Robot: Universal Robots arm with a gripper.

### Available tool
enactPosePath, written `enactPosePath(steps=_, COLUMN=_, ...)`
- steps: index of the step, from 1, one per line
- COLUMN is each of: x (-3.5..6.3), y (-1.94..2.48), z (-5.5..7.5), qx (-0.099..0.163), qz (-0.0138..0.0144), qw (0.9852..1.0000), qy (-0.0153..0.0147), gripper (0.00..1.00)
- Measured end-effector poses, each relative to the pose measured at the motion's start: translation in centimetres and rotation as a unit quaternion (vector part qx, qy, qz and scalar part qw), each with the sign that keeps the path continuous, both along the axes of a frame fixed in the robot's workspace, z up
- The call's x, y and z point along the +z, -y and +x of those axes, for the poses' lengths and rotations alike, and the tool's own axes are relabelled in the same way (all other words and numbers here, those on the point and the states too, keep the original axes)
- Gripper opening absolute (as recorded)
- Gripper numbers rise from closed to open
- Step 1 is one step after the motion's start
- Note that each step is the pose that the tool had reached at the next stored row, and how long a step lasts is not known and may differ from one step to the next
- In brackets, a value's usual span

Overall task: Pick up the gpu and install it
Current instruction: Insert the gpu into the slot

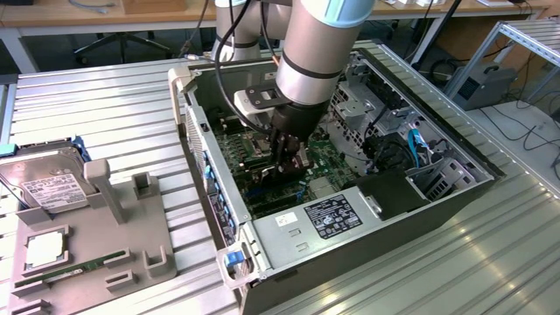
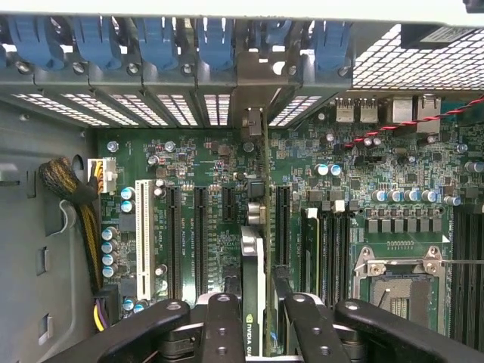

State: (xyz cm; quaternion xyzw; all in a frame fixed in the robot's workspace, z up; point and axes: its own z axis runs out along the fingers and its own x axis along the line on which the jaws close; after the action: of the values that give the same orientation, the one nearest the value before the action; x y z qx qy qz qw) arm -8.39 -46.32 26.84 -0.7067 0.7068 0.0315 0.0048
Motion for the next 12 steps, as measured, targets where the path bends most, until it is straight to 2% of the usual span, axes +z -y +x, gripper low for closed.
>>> enactPosePath(steps=12, x=-0.16, y=-0.17, z=-0.14, qx=0.0, qz=-0.0001, qw=1.0, qy=0.0, gripper=0.26)
